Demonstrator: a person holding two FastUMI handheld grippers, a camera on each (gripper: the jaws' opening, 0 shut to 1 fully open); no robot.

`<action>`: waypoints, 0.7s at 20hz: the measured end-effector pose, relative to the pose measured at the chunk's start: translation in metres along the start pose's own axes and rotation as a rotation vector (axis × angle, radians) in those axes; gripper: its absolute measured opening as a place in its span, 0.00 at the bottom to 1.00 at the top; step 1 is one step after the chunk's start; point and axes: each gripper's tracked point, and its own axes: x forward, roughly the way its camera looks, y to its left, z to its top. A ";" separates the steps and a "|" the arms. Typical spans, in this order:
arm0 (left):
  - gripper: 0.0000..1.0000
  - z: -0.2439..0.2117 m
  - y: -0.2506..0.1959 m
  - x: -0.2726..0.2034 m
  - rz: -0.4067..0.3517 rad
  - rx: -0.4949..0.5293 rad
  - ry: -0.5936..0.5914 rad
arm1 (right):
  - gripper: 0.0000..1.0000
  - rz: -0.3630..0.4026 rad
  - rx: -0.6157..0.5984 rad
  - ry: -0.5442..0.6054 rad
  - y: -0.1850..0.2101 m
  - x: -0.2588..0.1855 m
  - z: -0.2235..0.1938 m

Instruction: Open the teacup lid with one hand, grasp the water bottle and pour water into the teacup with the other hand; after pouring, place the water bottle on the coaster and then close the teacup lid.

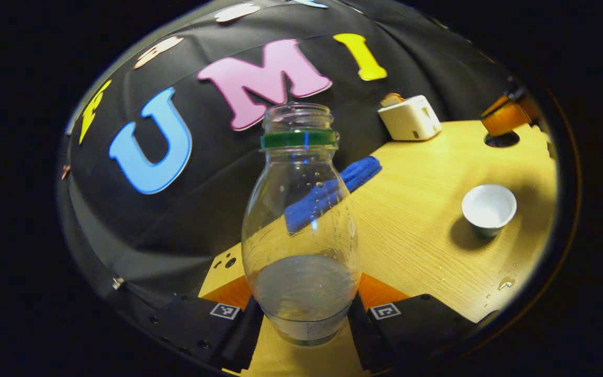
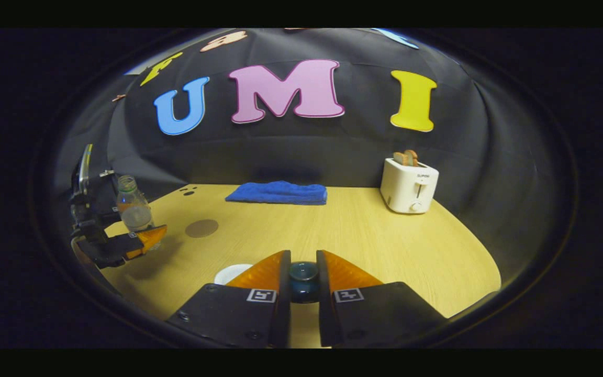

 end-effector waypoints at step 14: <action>0.75 0.007 -0.077 0.022 -0.135 0.534 -0.014 | 0.20 -0.055 0.056 0.008 -0.054 -0.013 -0.023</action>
